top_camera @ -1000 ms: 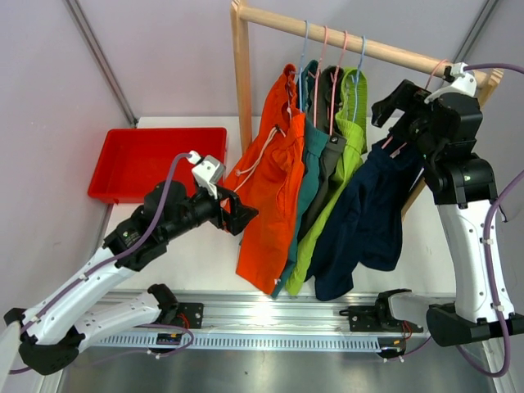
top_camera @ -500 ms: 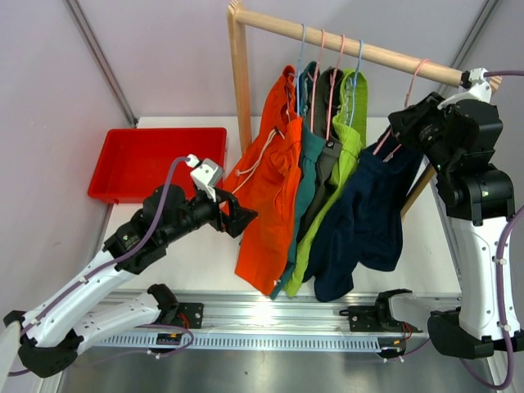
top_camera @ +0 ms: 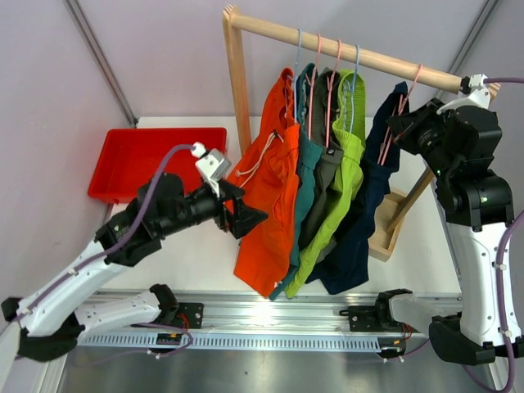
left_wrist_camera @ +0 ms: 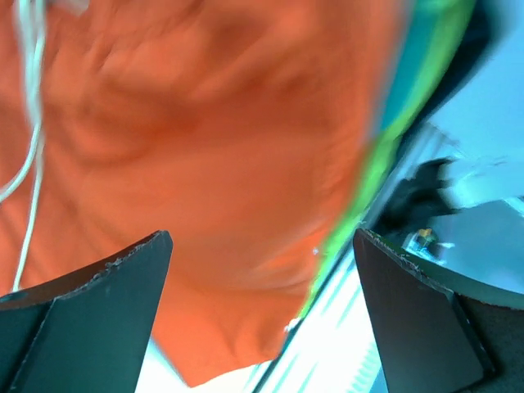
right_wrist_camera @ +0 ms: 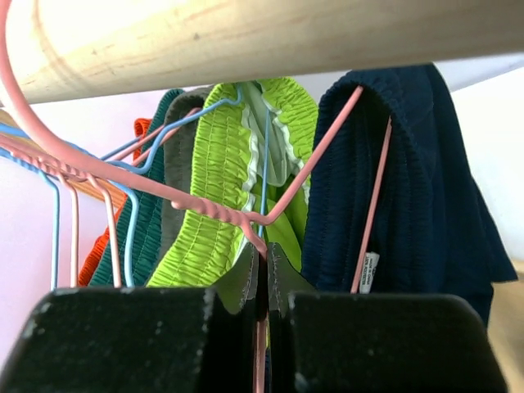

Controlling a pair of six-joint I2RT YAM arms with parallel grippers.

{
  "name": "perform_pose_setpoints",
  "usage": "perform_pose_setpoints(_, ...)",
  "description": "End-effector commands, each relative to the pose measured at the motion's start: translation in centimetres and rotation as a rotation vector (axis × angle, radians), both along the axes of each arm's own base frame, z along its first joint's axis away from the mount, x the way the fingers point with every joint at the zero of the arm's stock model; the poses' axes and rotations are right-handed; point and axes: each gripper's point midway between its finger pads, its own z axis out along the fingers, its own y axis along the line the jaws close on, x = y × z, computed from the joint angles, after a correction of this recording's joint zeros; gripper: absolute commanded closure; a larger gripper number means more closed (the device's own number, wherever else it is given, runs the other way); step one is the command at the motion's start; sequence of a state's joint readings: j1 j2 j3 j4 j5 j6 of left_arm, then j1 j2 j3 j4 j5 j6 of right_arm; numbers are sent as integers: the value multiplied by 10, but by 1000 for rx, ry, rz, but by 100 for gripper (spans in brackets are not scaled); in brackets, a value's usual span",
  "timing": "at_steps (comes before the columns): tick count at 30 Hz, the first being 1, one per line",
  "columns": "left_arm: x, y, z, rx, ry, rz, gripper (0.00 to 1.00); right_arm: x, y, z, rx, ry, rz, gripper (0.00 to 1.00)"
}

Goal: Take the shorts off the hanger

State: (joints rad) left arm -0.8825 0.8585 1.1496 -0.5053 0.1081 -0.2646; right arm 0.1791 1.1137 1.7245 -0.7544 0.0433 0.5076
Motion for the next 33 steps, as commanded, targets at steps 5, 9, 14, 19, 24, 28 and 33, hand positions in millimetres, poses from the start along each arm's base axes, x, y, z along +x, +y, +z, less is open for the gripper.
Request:
perform_pose_setpoints(5, -56, -84, 113, -56, -146, -168, 1, -47, 6, 77, 94, -161, 60, 100)
perform_pose_setpoints(9, -73, -147, 97, -5, -163, -193, 1, -65, -4, 92, 110, -183, 21, 100)
perform_pose_setpoints(14, -93, -188, 85, -7, -155, -230, 1, -77, -4, 88, 132, -159, 26, 100)
perform_pose_setpoints(19, -110, -208, 73, -13, -146, -274, 1, -87, -5, 78, 138, -147, 31, 100)
perform_pose_setpoints(24, -107, -217, 59, 17, -143, -247, 1, -91, -5, 72, 144, -133, 31, 100)
perform_pose_setpoints(28, -101, -221, 57, 25, -156, -222, 1, -96, -1, 70, 153, -129, 59, 100)
perform_pose_setpoints(33, -111, -236, 47, 30, -141, -279, 1, -97, 0, 70, 159, -129, 61, 100)
